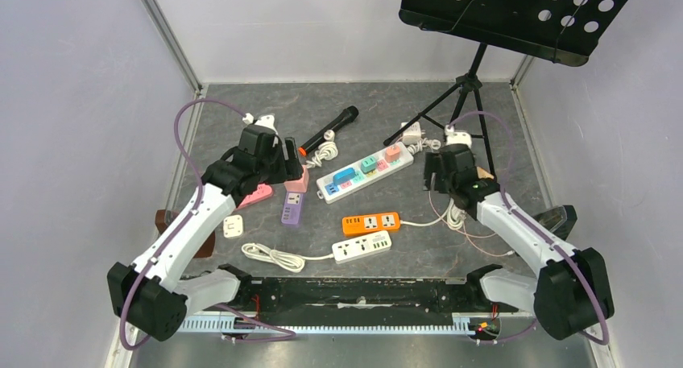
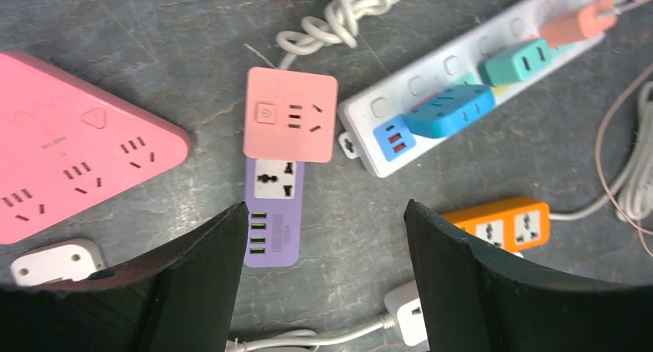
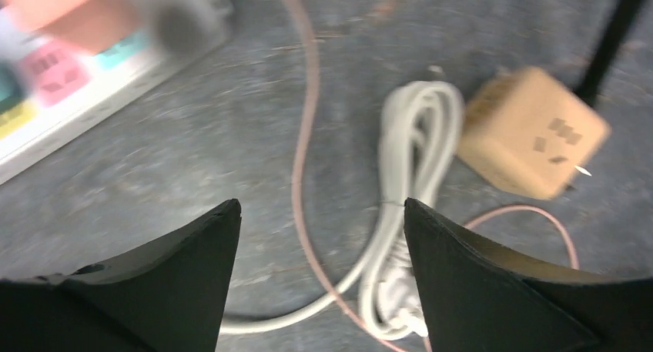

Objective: Insert the plug
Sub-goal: Insert the plug into the socket, then pick up the plug from the center of the board.

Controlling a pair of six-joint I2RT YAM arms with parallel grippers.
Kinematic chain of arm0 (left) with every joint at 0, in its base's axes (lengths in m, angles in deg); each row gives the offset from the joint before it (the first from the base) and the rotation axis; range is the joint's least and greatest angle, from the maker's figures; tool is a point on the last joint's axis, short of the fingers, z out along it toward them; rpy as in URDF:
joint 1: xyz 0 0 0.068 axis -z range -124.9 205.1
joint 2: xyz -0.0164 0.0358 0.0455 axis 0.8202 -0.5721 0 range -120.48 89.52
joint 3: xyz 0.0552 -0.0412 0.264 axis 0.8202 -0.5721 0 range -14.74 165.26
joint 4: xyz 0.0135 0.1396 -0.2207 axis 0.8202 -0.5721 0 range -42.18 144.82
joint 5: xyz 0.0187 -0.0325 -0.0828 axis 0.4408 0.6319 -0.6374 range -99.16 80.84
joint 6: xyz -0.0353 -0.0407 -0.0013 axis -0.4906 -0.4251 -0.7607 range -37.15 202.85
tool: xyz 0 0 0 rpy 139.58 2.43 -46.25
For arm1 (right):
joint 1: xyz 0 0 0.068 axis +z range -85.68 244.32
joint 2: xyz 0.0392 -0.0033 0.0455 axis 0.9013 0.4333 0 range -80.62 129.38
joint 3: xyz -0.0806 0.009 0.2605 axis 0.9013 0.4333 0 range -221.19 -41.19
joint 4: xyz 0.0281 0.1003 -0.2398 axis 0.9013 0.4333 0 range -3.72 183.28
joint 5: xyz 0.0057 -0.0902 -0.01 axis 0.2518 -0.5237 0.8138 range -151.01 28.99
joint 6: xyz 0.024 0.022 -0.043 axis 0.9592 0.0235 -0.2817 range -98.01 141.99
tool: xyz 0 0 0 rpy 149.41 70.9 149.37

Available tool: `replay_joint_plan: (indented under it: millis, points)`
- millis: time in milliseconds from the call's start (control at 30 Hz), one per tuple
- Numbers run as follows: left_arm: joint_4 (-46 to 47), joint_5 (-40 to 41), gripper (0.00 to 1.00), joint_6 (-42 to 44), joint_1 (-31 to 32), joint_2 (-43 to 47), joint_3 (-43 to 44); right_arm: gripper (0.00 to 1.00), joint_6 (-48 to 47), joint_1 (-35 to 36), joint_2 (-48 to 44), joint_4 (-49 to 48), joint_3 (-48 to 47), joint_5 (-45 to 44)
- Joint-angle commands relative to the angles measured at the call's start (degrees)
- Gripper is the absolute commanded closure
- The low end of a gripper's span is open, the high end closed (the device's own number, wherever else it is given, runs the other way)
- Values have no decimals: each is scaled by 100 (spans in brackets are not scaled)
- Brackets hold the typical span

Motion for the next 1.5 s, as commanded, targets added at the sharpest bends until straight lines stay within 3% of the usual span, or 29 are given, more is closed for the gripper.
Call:
replay_joint_plan:
  millis: [0, 67, 167, 233, 467, 800, 933, 1000, 1100, 1200, 1467]
  points:
    - [485, -566, 20, 338, -12, 354, -229, 23, -10, -708, 107, -9, 63, -586]
    - [494, -656, 20, 373, -12, 413, -316, 23, 135, -988, 142, -45, 67, -746]
    - [508, -800, 21, 411, -12, 469, -453, 10, 520, -1402, 131, -325, 222, -944]
    - [572, -858, 21, 411, -9, 484, -556, 7, 799, -1603, 188, -542, 290, -1076]
    - [687, -1048, 22, 447, -12, 439, -641, 9, 1570, -1956, 808, -638, 11, -1884]
    - [730, -1017, 22, 483, -12, 412, -697, 22, 1968, -2181, 1626, -659, -296, -1999]
    - [721, -1017, 22, 483, -10, 432, -707, 36, 1905, -2202, 1640, -803, -225, -1618]
    - [717, -1024, 22, 481, -12, 448, -708, 52, 1800, -2202, 1459, -960, -113, -1393]
    - [719, -1093, 23, 456, -11, 497, -690, 68, 1735, -2202, 1075, -999, -52, -1181]
    - [730, -1203, 23, 438, -11, 546, -682, 73, 1728, -2202, 596, -917, -34, -963]
    - [878, -1878, 23, 409, -10, 639, -629, 75, 1774, -2203, -715, -453, -254, 239]
